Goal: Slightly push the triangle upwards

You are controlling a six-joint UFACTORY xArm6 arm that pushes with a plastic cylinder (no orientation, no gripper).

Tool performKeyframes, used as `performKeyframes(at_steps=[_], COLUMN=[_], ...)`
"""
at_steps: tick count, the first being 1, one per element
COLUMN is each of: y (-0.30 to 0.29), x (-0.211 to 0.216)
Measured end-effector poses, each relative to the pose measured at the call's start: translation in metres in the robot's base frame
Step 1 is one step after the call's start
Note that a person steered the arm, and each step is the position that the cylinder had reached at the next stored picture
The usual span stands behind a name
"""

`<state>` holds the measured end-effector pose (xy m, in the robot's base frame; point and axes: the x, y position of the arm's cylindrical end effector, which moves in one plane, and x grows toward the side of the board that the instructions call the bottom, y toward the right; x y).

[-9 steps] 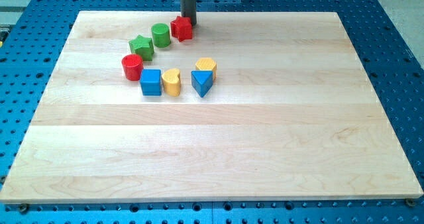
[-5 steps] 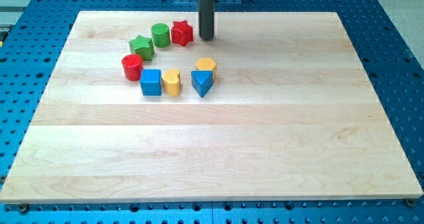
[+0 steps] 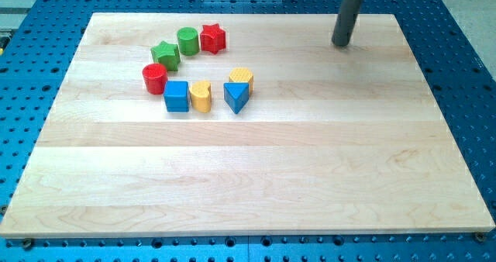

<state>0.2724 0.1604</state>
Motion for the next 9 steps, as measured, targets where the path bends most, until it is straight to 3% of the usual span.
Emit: performKeyframes(at_steps=[1,2,5,7,8,9], y=[-0.062,-0.086,-0.097,-0.14,-0.126,-0.126], x=[0.013,0.04,0.081,0.12,0.16,0.167])
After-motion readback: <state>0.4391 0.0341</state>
